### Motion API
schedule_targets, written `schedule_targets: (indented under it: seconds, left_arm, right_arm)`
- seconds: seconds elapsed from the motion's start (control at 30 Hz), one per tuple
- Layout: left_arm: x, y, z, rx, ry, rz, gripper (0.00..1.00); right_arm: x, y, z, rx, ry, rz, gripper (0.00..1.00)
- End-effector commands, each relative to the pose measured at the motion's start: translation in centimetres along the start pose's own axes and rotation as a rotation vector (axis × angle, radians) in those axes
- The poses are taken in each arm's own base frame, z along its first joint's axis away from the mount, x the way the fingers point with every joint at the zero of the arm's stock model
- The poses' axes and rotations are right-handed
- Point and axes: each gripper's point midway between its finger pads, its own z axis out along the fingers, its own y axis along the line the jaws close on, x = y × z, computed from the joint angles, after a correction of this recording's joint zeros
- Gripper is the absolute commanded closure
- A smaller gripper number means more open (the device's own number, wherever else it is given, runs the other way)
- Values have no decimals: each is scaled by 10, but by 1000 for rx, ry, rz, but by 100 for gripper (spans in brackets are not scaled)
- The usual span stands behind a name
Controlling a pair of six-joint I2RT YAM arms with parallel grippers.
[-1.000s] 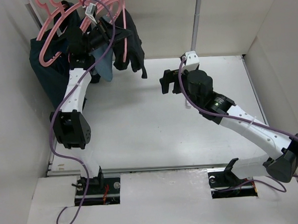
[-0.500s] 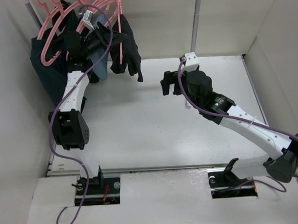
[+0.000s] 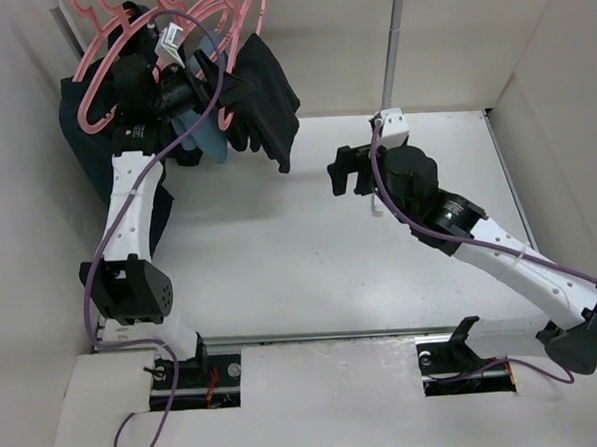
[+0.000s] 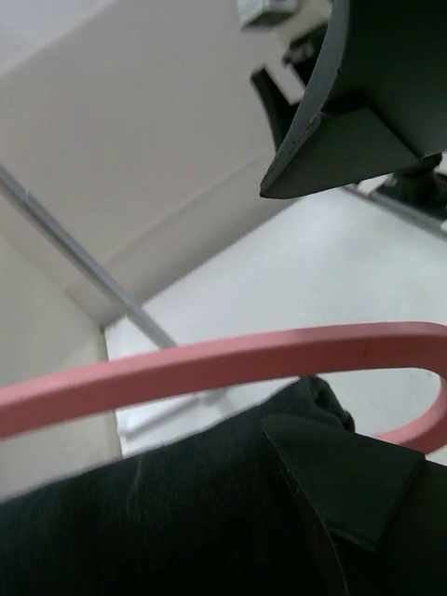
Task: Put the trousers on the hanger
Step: Place the hanger at the clothesline, then reset both arms
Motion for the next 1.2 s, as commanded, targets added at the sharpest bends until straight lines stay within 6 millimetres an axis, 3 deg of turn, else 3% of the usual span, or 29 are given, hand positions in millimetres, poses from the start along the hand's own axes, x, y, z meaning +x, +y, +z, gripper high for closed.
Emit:
schedule_targets:
  seconds: [0.0, 0.1, 0.13, 0.17, 0.27, 0.3, 0.37, 0.43, 0.47, 0.5, 0.53, 0.57, 0.6, 0.63, 0.67, 0.7, 0.73, 0.77, 0.87, 0.97, 1.03, 1.17]
  left_arm:
    - [2, 16, -25, -254, 5, 156, 0]
    - [10, 25, -42, -390, 20, 245, 0]
    - [10, 37, -52, -473, 16, 263, 0]
    - [9, 28, -57, -485, 7, 304, 0]
    - [19, 39, -73, -577, 47, 382, 0]
    - [20, 31, -80, -587, 45, 415, 0]
    - [25, 41, -98, -672, 64, 471, 0]
    - [24, 31, -119, -718, 39, 532, 0]
    - [35, 46, -130, -784, 68, 550, 0]
    - [41, 49, -140, -814, 75, 563, 0]
    - [46, 37, -152, -825, 55, 592, 0]
    - [50, 39, -163, -865, 37, 598, 0]
    - [76, 58, -169, -886, 77, 575, 0]
    - [88, 59, -175, -886, 75, 577, 0]
    - [94, 42, -187, -858, 19, 608, 0]
    - [132, 64, -191, -853, 79, 577, 0]
    - [137, 64, -194, -842, 38, 599, 0]
    - [143, 51, -202, -811, -20, 633, 0]
    - [175, 58, -205, -745, -64, 653, 0]
    - [182, 47, -192, -626, -52, 710, 0]
    - [184, 51, -190, -622, -66, 698, 0]
    - [180, 92, -190, -776, -90, 582, 0]
  right_arm:
    - [-9, 2, -14, -17, -27, 34, 0]
    - [-9, 6, -18, -36, -21, 32, 0]
    - [-8, 7, -18, -45, -19, 32, 0]
    - [-4, 5, -20, -43, -9, 28, 0]
    - [3, 6, -20, -47, 11, 30, 0]
    - [3, 6, -20, -47, 11, 41, 0]
    - [11, 4, -19, -41, 33, 31, 0]
    - [22, -1, -20, -11, 64, 39, 0]
    - [28, -3, -19, -8, 76, 34, 0]
    - [41, -7, -19, 11, 105, 32, 0]
    - [46, -8, -20, 14, 112, 50, 0]
    - [54, -9, -20, 20, 128, 51, 0]
    - [58, -12, -23, 22, 132, 58, 0]
    - [72, -14, -22, 26, 142, 65, 0]
    - [72, -16, -27, 23, 129, 98, 0]
    - [75, -19, -29, 33, 121, 113, 0]
    - [92, -28, -30, 52, 142, 118, 0]
    - [91, -29, -36, 47, 122, 152, 0]
    - [114, -46, -42, 74, 156, 159, 0]
    - [126, -60, -50, 98, 170, 180, 0]
    - [128, -60, -57, 91, 170, 210, 0]
    - [126, -62, -66, 86, 144, 272, 0]
